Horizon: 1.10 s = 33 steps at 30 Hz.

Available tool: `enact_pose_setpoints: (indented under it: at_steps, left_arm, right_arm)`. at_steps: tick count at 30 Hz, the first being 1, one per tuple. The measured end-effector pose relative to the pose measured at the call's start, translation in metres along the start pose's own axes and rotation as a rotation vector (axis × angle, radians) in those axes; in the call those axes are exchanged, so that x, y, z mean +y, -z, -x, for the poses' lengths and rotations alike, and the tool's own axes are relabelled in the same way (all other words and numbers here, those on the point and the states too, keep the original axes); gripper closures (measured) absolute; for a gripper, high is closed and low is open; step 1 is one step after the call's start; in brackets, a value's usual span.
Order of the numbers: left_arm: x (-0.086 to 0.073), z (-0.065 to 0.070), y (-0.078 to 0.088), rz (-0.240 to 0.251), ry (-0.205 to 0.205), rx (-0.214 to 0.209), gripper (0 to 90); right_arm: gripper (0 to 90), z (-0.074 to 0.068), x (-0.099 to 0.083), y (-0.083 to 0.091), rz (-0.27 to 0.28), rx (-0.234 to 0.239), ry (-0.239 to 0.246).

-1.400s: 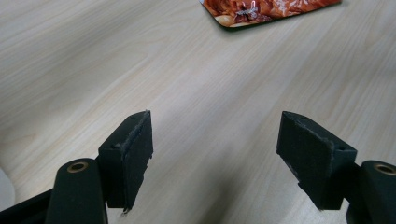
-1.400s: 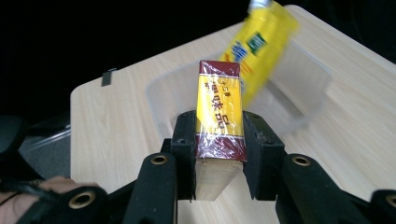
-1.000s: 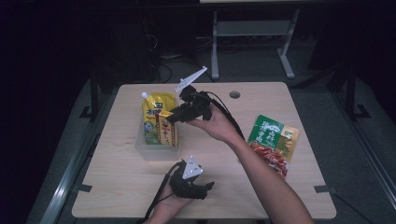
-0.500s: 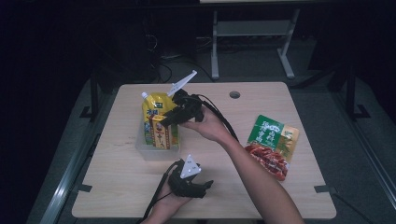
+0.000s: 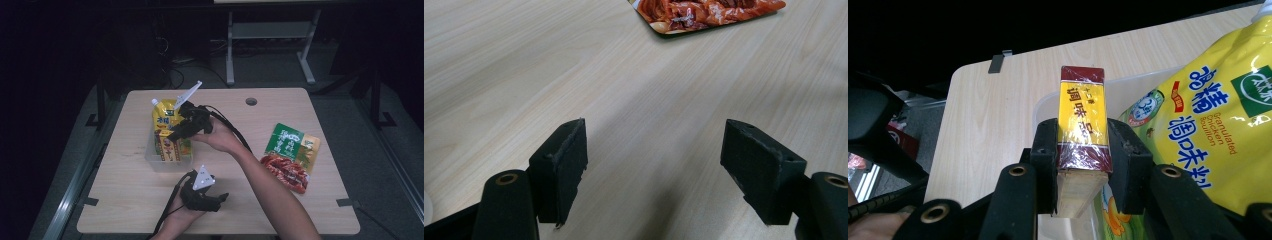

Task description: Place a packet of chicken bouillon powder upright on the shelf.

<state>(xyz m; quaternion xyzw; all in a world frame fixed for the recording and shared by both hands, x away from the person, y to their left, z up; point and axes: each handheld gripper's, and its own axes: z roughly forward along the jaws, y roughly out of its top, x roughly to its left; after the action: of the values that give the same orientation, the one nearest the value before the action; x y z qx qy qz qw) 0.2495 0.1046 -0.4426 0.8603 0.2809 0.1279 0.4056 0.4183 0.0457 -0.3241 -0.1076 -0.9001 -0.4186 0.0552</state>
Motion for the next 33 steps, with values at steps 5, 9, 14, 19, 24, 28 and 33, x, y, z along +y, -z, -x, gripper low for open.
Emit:
enact_pose_setpoints:
  at_steps: [5, 9, 14, 19, 24, 28, 33]
  left_arm:
    - [0.0, -0.001, 0.0, 0.008, 0.002, 0.002, 26.3]
    - [0.0, -0.001, 0.0, 0.015, 0.011, -0.001, 26.3]
    - [0.001, -0.001, 0.001, 0.011, 0.004, 0.0, 26.3]
    - [0.001, -0.001, 0.001, 0.01, 0.002, 0.001, 26.3]
    - [0.001, -0.001, 0.001, 0.009, 0.003, 0.001, 26.3]
    - [0.001, 0.0, 0.001, 0.008, 0.003, 0.002, 26.3]
    - [0.001, 0.001, -0.001, 0.014, 0.012, -0.004, 26.4]
  right_arm:
    - [67.3, 0.002, -0.001, -0.006, -0.017, 0.0, 0.007]
    - [67.2, 0.0, -0.002, -0.012, -0.045, -0.004, 0.02]
    - [66.7, -0.001, -0.004, -0.015, -0.058, -0.004, 0.028]
    - [65.6, -0.001, -0.009, -0.02, -0.084, 0.009, 0.02]
    - [65.9, -0.001, -0.013, -0.025, -0.09, 0.024, 0.011]
    - [66.0, 0.0, -0.013, -0.022, -0.067, 0.032, 0.0]
    - [60.3, -0.003, -0.012, -0.014, -0.054, 0.039, -0.016]
